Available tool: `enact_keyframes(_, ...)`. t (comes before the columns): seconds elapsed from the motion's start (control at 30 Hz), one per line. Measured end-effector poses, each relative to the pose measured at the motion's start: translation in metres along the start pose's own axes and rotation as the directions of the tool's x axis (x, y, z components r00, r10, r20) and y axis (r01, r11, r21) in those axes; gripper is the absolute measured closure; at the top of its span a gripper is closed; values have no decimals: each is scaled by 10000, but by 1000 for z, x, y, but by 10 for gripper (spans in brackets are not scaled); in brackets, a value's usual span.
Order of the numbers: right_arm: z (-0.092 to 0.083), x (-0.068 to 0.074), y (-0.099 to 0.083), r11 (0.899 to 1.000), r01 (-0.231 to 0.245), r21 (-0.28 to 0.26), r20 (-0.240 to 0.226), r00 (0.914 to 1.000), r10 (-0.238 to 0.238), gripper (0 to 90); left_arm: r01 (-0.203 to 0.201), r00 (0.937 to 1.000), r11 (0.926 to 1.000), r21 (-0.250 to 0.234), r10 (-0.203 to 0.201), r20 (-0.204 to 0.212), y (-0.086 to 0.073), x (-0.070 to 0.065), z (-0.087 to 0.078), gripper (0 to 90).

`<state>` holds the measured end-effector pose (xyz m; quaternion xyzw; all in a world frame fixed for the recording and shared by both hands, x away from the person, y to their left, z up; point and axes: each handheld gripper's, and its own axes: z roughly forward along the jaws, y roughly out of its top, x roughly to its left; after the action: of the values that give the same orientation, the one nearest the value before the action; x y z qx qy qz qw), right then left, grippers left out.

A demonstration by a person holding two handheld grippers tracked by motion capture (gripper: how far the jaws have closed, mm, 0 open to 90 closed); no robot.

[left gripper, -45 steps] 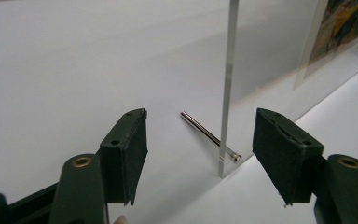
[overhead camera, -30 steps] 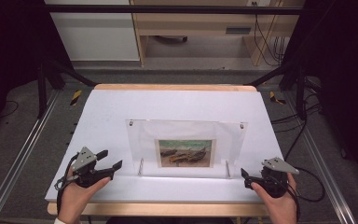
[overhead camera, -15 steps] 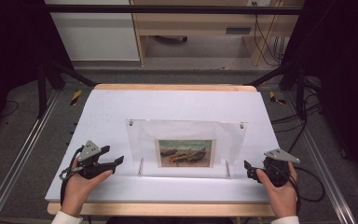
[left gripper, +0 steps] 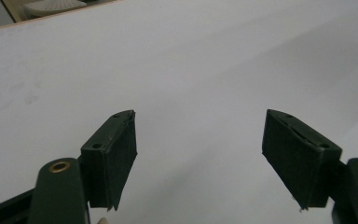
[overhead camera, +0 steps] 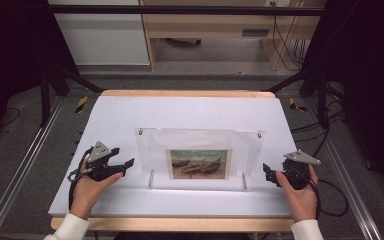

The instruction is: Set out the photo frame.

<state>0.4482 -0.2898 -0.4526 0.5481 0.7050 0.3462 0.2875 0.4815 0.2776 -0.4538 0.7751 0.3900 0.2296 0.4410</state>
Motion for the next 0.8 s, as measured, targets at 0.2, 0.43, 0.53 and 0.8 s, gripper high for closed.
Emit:
enact_keyframes(0.2,7,-1,6,10000,-1,-9,37,10000,1,108,-76,10000,10000,10,76,-17,2,-1,7,255)
enact_keyframes(0.43,12,0,12,10000,-40,-15,18,10000,40,106,-183,9998,9998,-15,182,-85,7,-2,14,252)
enact_keyframes(0.53,15,-1,15,10000,24,-12,20,10000,-24,105,-150,9999,9999,75,150,-79,9,-1,17,247)
enact_keyframes(0.8,25,-4,19,9997,-250,68,19,9997,250,103,-11,9995,9992,404,23,-309,8,5,24,243)
